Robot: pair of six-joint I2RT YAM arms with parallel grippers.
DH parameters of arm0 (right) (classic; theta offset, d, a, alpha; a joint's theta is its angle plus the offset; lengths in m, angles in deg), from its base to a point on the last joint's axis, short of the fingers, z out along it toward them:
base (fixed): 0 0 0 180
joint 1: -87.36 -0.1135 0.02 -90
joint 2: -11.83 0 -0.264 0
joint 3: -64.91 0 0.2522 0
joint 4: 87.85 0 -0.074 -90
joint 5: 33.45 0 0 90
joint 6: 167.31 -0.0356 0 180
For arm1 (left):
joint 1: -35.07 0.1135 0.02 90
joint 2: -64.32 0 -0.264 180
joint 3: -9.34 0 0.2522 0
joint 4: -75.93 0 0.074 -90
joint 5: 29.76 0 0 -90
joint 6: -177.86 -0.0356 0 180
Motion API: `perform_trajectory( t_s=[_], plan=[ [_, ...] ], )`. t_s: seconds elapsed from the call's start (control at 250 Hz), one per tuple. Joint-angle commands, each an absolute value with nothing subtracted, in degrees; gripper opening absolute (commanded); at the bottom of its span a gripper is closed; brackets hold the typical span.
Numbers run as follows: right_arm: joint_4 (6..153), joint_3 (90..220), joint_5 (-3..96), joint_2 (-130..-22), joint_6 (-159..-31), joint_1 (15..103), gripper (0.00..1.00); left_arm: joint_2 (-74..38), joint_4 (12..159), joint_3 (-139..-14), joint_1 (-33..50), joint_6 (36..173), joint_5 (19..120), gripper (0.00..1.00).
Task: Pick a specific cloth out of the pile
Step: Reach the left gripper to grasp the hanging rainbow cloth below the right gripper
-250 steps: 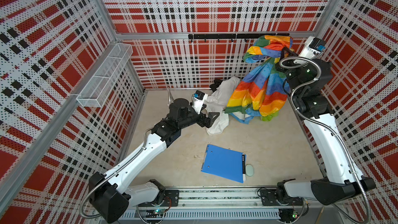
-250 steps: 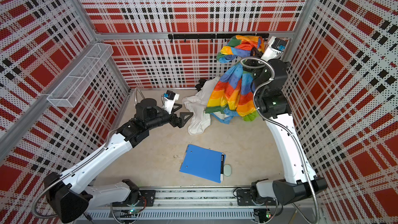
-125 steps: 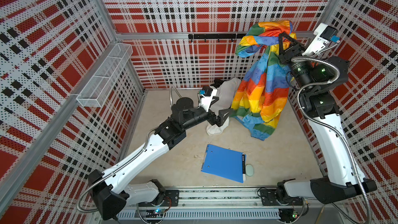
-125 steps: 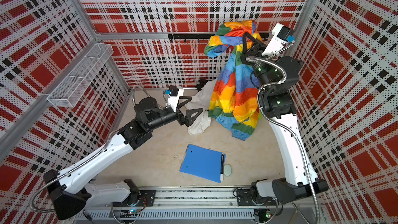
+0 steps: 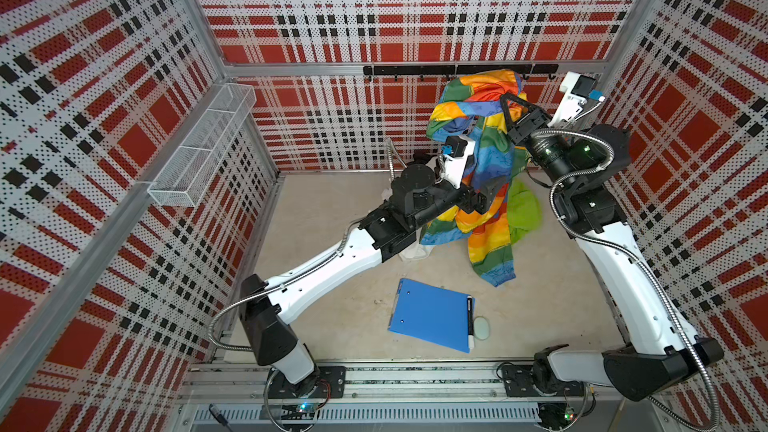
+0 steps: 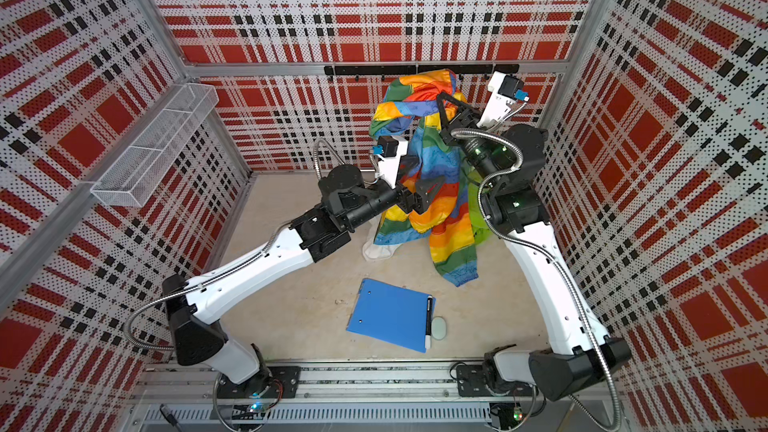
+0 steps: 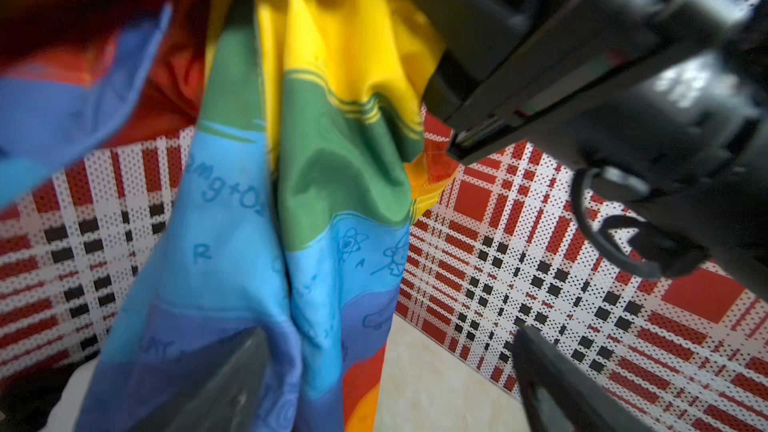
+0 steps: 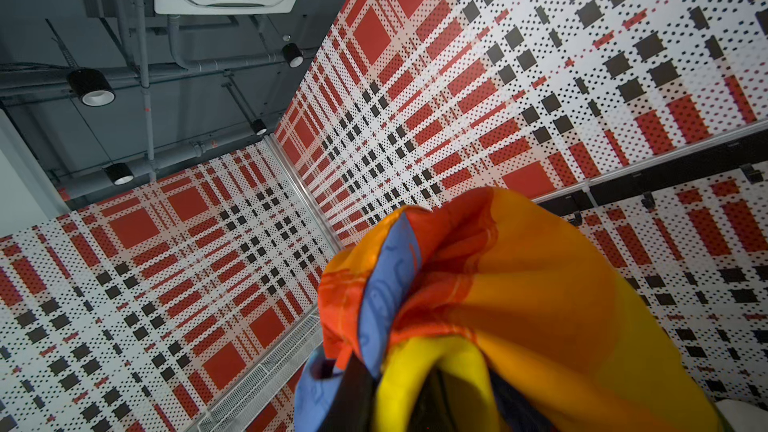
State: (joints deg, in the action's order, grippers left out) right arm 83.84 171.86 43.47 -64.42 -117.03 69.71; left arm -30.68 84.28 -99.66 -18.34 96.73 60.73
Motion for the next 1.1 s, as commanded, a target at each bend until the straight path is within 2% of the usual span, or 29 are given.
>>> perform_trajectory(
  t_s=[0.0,0.1,0.176,0.268,0.336,0.396,0.46,0.568,0.656,0.684,0.844,0.88,0.969,1.057,1.093],
  plan=[
    [92.4,172.1,43.0,-61.1,-117.2,69.4,0.07,-32.8,84.7,-102.6,-19.0,98.3,55.3,0.79],
    [93.0,170.5,43.0,-60.2,-117.3,69.3,0.07,-33.6,84.5,-103.0,-18.3,99.7,53.4,0.66],
    [93.3,169.5,42.8,-59.7,-117.6,69.3,0.07,-34.3,84.4,-103.8,-17.9,99.7,52.5,0.64],
    [93.9,168.6,42.3,-59.3,-118.1,69.3,0.07,-35.2,84.7,-105.2,-17.5,99.6,52.2,0.64],
    [93.9,167.9,42.1,-59.0,-118.3,69.3,0.07,-35.8,84.6,-105.9,-17.4,99.7,52.6,0.71],
    [94.0,167.2,42.1,-58.8,-118.5,69.3,0.07,-36.3,84.0,-106.3,-17.2,99.5,54.4,0.71],
    [94.2,166.4,41.8,-58.6,-118.9,69.3,0.07,-36.6,82.0,-106.0,-16.8,99.7,58.7,0.62],
    [94.1,164.9,42.1,-57.9,-119.0,69.3,0.07,-36.7,79.7,-105.6,-15.9,101.0,64.0,0.24],
    [92.1,164.0,44.4,-56.9,-117.6,69.3,0.07,-35.7,79.7,-104.9,-15.7,100.9,64.8,0.04],
    [90.9,163.8,45.8,-56.6,-117.0,69.3,0.07,-35.1,79.8,-104.5,-15.4,100.7,65.4,0.00],
    [77.4,165.7,57.8,-56.7,-111.7,69.3,0.10,-28.9,80.0,-99.7,-14.5,98.6,69.4,0.00],
    [74.1,166.5,59.6,-57.3,-110.7,69.3,0.15,-27.2,80.3,-98.4,-14.1,98.5,69.7,0.00],
    [70.1,166.7,60.8,-58.2,-109.4,69.4,0.36,-23.5,82.0,-97.0,-12.1,98.9,70.8,0.00],
    [70.9,164.2,59.2,-57.5,-109.1,69.4,0.66,-20.9,84.6,-97.8,-9.2,100.0,72.0,0.00],
    [72.4,162.5,58.0,-56.6,-109.0,69.4,0.74,-20.2,85.8,-98.7,-8.0,100.4,72.2,0.00]
  ],
)
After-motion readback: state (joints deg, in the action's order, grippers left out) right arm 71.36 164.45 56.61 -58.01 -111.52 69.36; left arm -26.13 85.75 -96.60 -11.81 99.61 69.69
